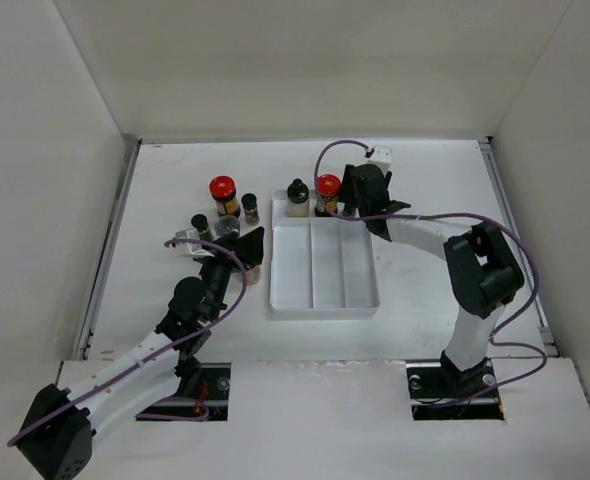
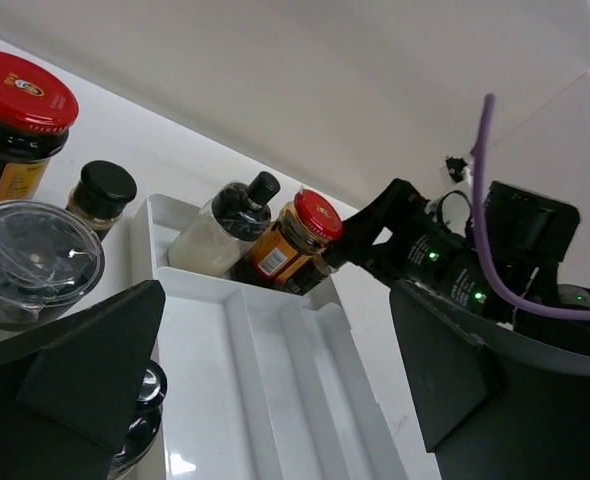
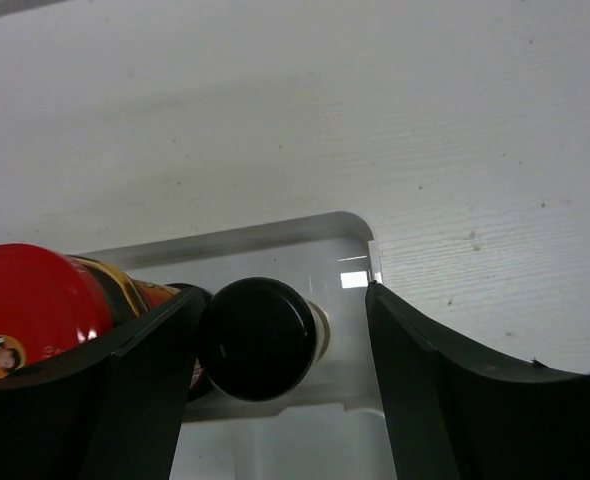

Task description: Organize the condiment bottles

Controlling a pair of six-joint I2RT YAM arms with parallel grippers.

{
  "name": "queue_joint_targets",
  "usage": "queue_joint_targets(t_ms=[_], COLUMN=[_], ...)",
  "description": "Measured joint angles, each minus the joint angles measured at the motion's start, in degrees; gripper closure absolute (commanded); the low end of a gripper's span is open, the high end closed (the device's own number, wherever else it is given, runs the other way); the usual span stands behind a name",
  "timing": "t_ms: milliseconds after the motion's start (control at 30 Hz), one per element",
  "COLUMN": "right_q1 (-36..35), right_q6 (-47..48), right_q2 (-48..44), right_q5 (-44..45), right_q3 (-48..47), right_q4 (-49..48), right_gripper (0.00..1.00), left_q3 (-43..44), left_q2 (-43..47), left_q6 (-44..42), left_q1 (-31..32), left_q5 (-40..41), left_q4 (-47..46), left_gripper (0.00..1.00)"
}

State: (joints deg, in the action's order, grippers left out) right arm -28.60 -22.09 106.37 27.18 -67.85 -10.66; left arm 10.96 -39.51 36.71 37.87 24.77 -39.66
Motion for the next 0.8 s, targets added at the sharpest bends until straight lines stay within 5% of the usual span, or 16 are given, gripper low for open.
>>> queue_joint_targets(t_ms=[267, 433, 500, 633, 800], right_q1=[-0.37, -0.39, -0.52, -2.16, -5.90], right_q6=[-1.07, -3.41, -4.96, -7.52, -9.92], right_q2=[-13.97, -25.38, -29.33, -34.40, -35.56], right_q5=[0.24, 0.22, 0.20, -0.85, -2.71], right_q3=[3.80, 10.95, 15.87, 25.64, 31.01], right_q4=[0.11, -1.88, -3.32, -4.96, -6.21], right_gripper=[0.29, 0.79, 0.84, 0.79, 0.49], left_q3=[0.00, 1.16, 2.89, 9.40, 18.64], left_q2=[0.11, 0.04, -0.07, -1.16, -5.86], left_q6=[-0.07, -0.09, -0.31, -1.11, -1.88], left_q1=[0.00, -0.26, -0.79, -2.99, -3.39], left_q5=[0.02, 0.02, 0.07, 0.59, 2.19], left_q4=[0.33, 3.85, 6.19, 13.00, 21.88], left_gripper=[0.00, 0.00, 0.00, 0.00, 0.05])
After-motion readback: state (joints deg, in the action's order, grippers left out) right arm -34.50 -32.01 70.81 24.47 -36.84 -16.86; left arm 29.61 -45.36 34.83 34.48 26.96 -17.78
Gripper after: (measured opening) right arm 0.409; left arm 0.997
